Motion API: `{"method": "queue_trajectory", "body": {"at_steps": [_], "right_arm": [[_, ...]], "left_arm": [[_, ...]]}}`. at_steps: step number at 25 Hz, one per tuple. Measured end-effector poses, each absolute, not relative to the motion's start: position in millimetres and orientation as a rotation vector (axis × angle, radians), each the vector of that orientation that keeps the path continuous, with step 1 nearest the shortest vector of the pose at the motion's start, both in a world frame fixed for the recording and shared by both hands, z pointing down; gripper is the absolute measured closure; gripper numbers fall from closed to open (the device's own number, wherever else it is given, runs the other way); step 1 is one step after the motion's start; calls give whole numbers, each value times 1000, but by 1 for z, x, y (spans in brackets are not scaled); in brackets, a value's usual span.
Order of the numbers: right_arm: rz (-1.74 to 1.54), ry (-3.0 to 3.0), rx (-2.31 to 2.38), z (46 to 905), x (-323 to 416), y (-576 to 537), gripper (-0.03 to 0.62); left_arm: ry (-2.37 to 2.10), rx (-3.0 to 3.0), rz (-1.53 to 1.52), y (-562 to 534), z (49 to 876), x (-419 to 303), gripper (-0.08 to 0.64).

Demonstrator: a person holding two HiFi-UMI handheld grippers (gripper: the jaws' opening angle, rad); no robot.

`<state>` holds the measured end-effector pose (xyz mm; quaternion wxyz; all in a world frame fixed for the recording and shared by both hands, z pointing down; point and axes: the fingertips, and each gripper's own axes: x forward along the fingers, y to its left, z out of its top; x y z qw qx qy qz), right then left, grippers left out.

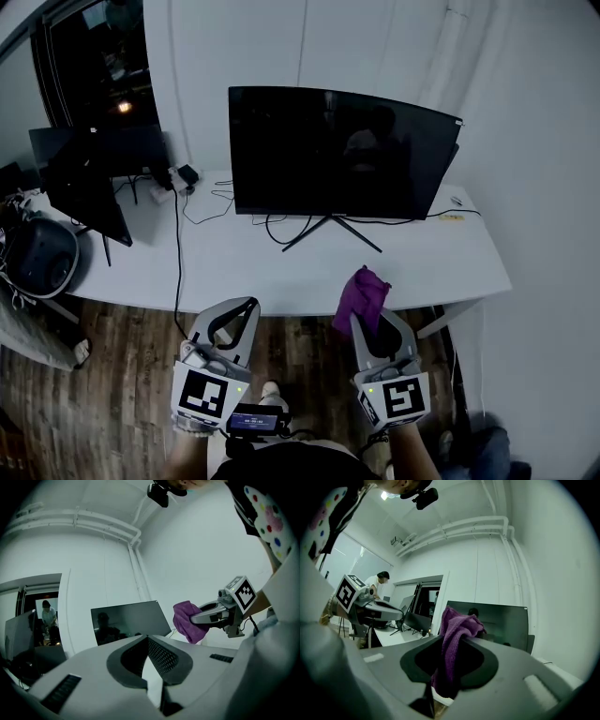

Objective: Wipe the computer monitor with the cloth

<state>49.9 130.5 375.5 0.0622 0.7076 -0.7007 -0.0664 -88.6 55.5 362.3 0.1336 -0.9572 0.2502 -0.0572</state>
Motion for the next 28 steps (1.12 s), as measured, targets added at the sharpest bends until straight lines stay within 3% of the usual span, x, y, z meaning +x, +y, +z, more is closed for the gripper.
{"method": "queue_trajectory", "body": {"at_steps": [16,28], "right_arm": [[-226,-2130,2135,354,65,-34,502],[-228,-2152,2089,352,66,-86,502]], "left_arm": [[706,-2755,-159,-103,345,-68,554],[732,-2779,-169,-151,348,-66,554]]}}
